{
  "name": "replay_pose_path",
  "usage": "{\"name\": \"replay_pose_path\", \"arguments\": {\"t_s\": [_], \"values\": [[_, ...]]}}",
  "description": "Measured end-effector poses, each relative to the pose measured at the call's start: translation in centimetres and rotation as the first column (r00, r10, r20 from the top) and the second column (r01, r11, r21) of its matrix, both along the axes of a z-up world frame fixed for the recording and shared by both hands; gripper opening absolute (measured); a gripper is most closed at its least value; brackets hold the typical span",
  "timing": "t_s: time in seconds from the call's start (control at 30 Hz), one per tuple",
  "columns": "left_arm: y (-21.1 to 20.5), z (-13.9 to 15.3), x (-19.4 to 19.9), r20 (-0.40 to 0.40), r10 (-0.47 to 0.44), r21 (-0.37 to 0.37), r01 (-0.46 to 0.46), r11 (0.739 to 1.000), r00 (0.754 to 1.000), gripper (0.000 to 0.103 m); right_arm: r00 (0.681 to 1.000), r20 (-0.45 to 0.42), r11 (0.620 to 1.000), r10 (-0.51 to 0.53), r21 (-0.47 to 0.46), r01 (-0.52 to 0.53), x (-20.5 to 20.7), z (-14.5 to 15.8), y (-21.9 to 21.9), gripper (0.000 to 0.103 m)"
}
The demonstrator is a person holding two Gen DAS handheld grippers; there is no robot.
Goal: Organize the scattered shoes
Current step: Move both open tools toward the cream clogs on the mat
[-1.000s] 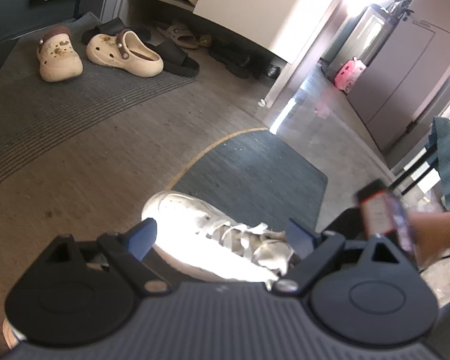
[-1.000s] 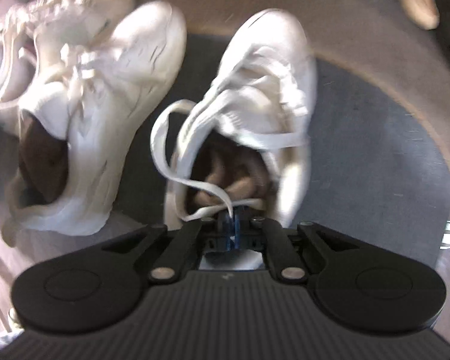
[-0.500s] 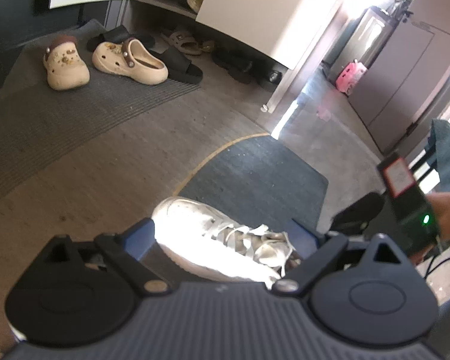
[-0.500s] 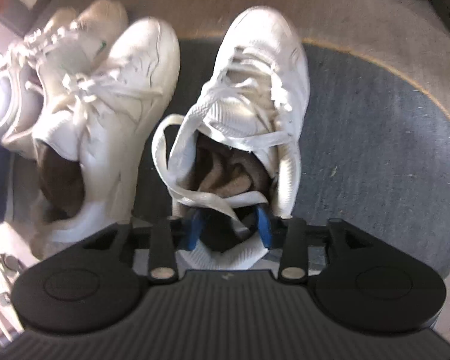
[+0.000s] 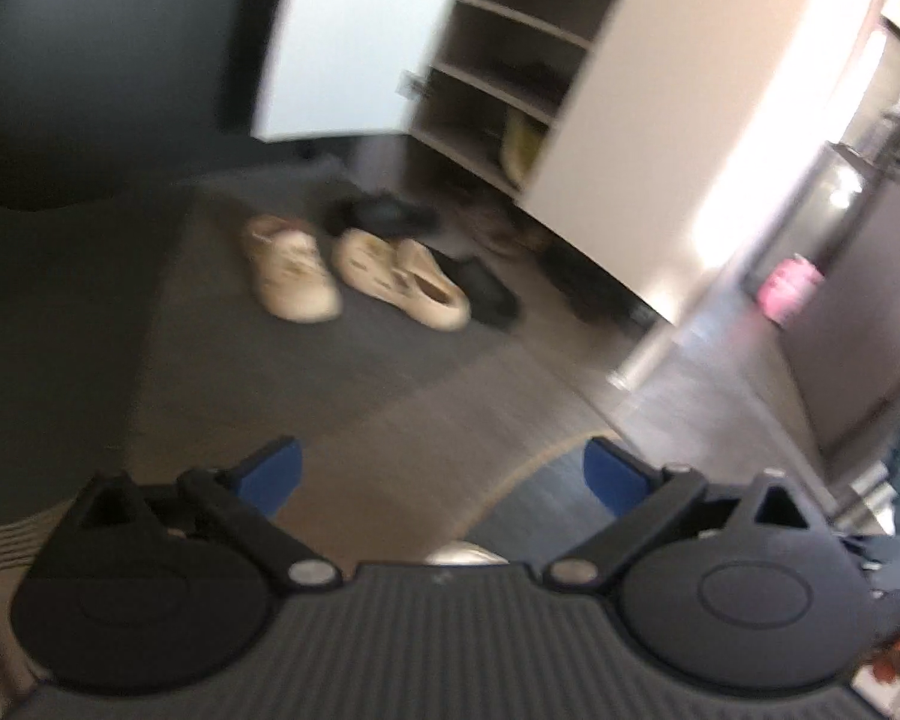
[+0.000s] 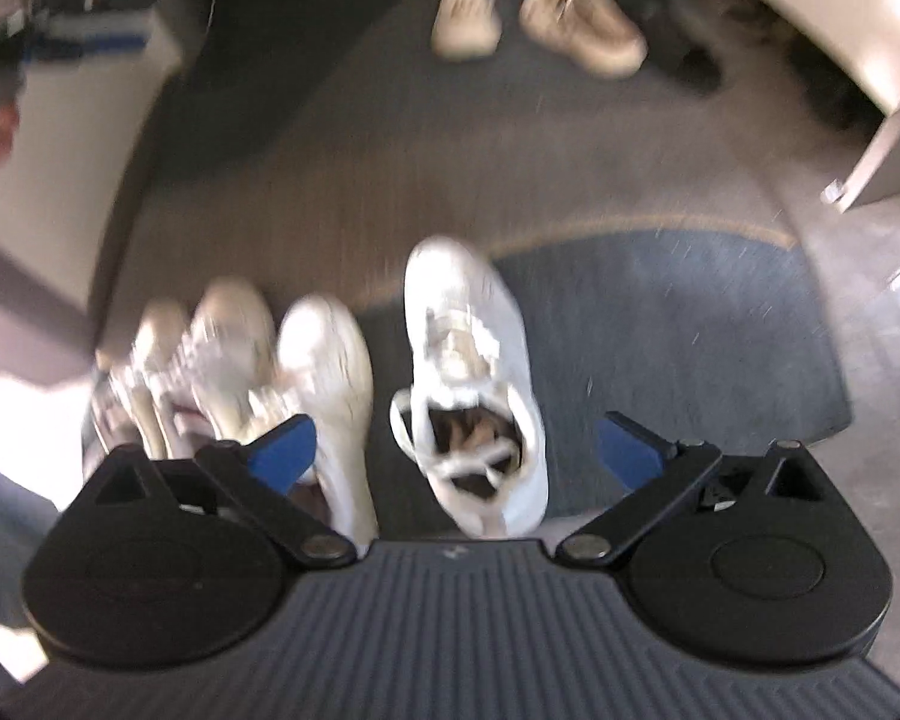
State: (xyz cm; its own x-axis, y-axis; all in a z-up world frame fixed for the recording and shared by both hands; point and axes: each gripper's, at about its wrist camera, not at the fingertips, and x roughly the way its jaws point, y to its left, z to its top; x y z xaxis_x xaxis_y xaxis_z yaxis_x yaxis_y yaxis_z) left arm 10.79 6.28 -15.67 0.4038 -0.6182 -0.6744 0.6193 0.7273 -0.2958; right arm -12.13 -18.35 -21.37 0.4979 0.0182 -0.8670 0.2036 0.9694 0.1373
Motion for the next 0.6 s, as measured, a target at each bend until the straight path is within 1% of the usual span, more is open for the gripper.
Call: {"name": "replay_pose_path", "arguments": {"t_s": [0.03,0.07,0.1,0.2,0.23,0.27,0.33,0.37,0.4,0.47,0.5,0.53,0.57,0.6], "values": [[0.4,1.3,0.1,-0.002,0.035,-0.002,-0.035,0.999,0.999,0.101,0.999,0.035,1.0,-0.017,-0.012,0.017,-0.1,1.9,0.4,0.102],[0.8,1.9,0.3,-0.006,0.047,-0.017,-0.047,0.999,0.999,0.102,0.999,0.05,1.0,-0.021,-0.014,0.021,0.0,2.7,0.5,0.102],[1.1,2.4,0.6,-0.008,0.057,-0.033,-0.057,0.998,0.998,0.102,0.997,0.077,1.0,-0.024,-0.014,0.025,0.1,4.2,0.7,0.102],[0.1,2.2,2.6,0.012,0.113,-0.025,-0.112,0.993,0.994,0.102,0.989,0.148,1.0,-0.015,0.004,0.015,1.3,7.5,1.1,0.103],[-0.4,2.0,3.3,0.02,0.132,-0.019,-0.132,0.991,0.991,0.102,0.985,0.175,1.0,0.004,-0.012,-0.002,2.3,8.3,1.2,0.103],[-0.8,1.8,4.0,0.028,0.152,-0.014,-0.152,0.988,0.988,0.102,0.983,0.184,1.0,0.014,-0.028,-0.009,2.7,8.5,1.2,0.103],[-2.1,1.1,5.9,0.045,0.189,0.003,-0.189,0.982,0.981,0.102,0.977,0.211,0.995,0.033,-0.096,-0.013,4.2,7.6,1.0,0.103],[-3.3,-0.1,7.5,0.054,0.202,0.021,-0.204,0.979,0.978,0.102,0.973,0.225,0.991,0.044,-0.13,-0.014,4.9,7.1,0.9,0.103],[-4.5,-1.2,9.1,0.064,0.216,0.039,-0.219,0.975,0.974,0.102,0.975,0.22,0.99,0.038,-0.143,-0.006,5.8,5.9,0.4,0.103],[-6.9,-3.5,12.3,0.084,0.243,0.074,-0.249,0.966,0.966,0.102,0.976,0.218,0.993,0.006,-0.115,0.019,8.5,2.5,-1.5,0.103],[-8.1,-4.6,13.8,0.094,0.256,0.092,-0.264,0.96,0.962,0.102,0.975,0.221,0.994,0.002,-0.11,0.023,8.9,1.9,-1.7,0.103],[-9.3,-5.7,15.4,0.105,0.268,0.109,-0.279,0.954,0.958,0.102,0.97,0.242,0.995,-0.021,-0.093,0.044,10.5,0.1,-2.8,0.103],[-10.5,-6.9,17.0,0.116,0.281,0.126,-0.294,0.947,0.953,0.101,0.967,0.251,0.995,-0.035,-0.086,0.058,11.2,-0.8,-3.3,0.103],[-11.7,-8.0,18.6,0.127,0.293,0.143,-0.309,0.94,0.948,0.101,0.962,0.26,0.993,-0.086,-0.061,0.105,12.5,-2.6,-4.4,0.103]]}}
